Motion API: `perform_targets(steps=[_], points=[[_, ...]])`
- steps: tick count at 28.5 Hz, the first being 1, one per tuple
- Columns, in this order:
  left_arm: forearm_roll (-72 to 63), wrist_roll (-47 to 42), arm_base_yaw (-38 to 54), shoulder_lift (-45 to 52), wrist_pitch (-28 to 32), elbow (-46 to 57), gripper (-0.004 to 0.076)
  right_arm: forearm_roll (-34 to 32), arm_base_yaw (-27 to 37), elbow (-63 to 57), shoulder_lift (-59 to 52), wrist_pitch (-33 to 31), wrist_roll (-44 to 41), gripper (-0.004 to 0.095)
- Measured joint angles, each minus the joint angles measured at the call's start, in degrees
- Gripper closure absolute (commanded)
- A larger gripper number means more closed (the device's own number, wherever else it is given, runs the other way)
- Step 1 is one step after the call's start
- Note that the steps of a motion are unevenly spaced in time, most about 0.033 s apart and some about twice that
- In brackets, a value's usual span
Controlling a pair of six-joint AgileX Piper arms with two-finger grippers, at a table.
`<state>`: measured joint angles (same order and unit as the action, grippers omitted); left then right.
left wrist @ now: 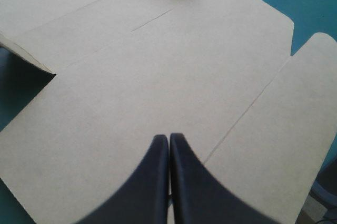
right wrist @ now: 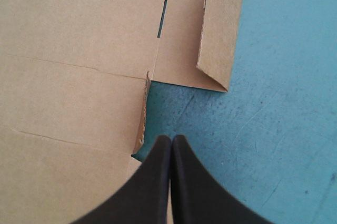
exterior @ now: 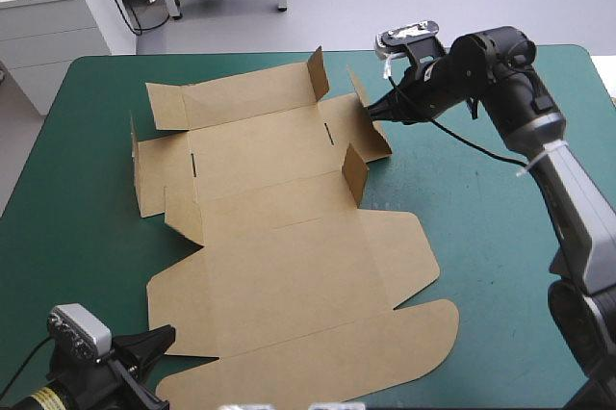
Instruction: Fold the box
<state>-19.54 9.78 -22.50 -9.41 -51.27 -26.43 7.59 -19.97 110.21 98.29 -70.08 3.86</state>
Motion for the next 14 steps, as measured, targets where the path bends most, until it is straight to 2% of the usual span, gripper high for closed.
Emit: perform_targets(steps=[2, 8, 11, 14], points=[[0.0, 0.0, 0.0, 0.0, 0.0, 0.0, 0.0732, 1.67, 0.24, 4.16, 3.4, -1.09, 0.19, 0.0927], [0.0, 0.0, 0.0, 0.0, 0.0, 0.0, 0.0732, 2.88, 0.24, 5.18, 7.61, -1.19, 0.38, 0.0914], [0.0, 0.0, 0.0, 0.0, 0.0, 0.0, 0.0732, 3.14, 0.24, 5.18, 8.47, -1.3, 0.44, 0.0831], [0.0, 0.0, 0.0, 0.0, 0.0, 0.0, 0.0732, 3.4, 0.24, 5.18, 8.71, -1.3, 0.44, 0.0669]])
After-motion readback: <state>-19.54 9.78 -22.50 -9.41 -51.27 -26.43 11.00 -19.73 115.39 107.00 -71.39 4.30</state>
